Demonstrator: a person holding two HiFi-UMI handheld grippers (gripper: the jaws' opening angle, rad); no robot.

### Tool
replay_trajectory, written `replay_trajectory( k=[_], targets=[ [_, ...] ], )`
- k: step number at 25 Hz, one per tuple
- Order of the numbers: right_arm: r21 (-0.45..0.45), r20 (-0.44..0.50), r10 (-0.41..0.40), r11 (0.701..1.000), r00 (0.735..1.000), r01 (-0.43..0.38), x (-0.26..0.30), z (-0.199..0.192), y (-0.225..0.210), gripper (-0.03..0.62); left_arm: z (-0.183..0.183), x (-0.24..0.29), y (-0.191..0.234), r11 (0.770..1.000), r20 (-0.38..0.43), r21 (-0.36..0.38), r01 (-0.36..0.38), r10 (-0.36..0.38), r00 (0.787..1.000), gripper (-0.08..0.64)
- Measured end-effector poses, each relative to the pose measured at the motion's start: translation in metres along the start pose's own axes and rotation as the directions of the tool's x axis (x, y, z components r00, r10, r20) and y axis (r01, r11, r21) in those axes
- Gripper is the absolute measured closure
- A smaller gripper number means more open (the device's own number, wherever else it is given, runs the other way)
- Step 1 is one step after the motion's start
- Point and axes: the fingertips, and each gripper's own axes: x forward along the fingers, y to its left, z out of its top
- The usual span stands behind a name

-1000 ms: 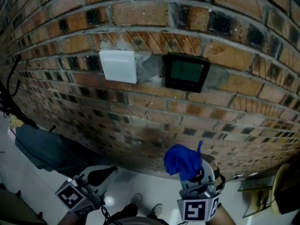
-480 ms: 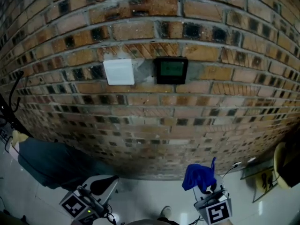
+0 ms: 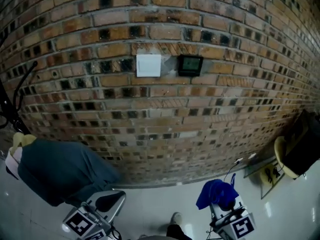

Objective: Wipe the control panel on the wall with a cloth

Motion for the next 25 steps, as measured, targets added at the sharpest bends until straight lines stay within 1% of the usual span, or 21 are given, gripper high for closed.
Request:
replay_trajectory(
  k=[2,4,7,10,11,13,17,25],
  targets=[
    [0.005,-0.006,-0.007,1.000,1.000,0.007,-0.010,-0.002,0.019,0.506,-0.007,-0.015,0.002,1.000,-0.016,0.004,0.007,-0.007,1.000,0.567],
    [0.008,-0.016,-0.023,1.000,1.000,0.024,-0.017,-0.003,0.028,0.506,-0.014,-0.023,0.004,1.000,-0.034,0.004,0.014,-0.014,0.999,0.566],
    [0.015,-0.013,-0.058,0.998,0.998,0.058,-0.024,0.002,0.020,0.506,-0.016,-0.026,0.007,0.999,-0.060,-0.009,0.034,-0.034,0.998,0.566],
    [-0.007,0.021,-0.074,0.997,0.997,0.075,-0.028,0.011,0.005,0.506,-0.008,-0.024,0.009,1.000,-0.062,0.000,0.025,-0.025,0.998,0.567],
    [-0.017,0.021,-0.074,0.997,0.997,0.074,-0.030,0.011,0.002,0.506,-0.006,-0.023,0.008,1.000,-0.061,0.003,0.019,-0.018,0.998,0.567],
    [-0.030,0.004,-0.067,0.997,0.998,0.067,-0.033,0.008,-0.002,0.506,-0.004,-0.019,0.003,1.000,-0.053,-0.013,0.016,-0.017,0.998,0.566],
    [-0.011,-0.008,-0.046,0.999,0.999,0.046,-0.038,0.005,-0.012,0.507,-0.003,-0.008,-0.006,0.998,-0.049,-0.059,0.016,-0.018,0.999,0.568],
    [-0.010,-0.013,-0.015,1.000,1.000,0.015,-0.040,0.004,-0.029,0.507,0.002,0.008,-0.012,0.996,-0.034,-0.086,-0.001,-0.002,0.999,0.567]
  ],
)
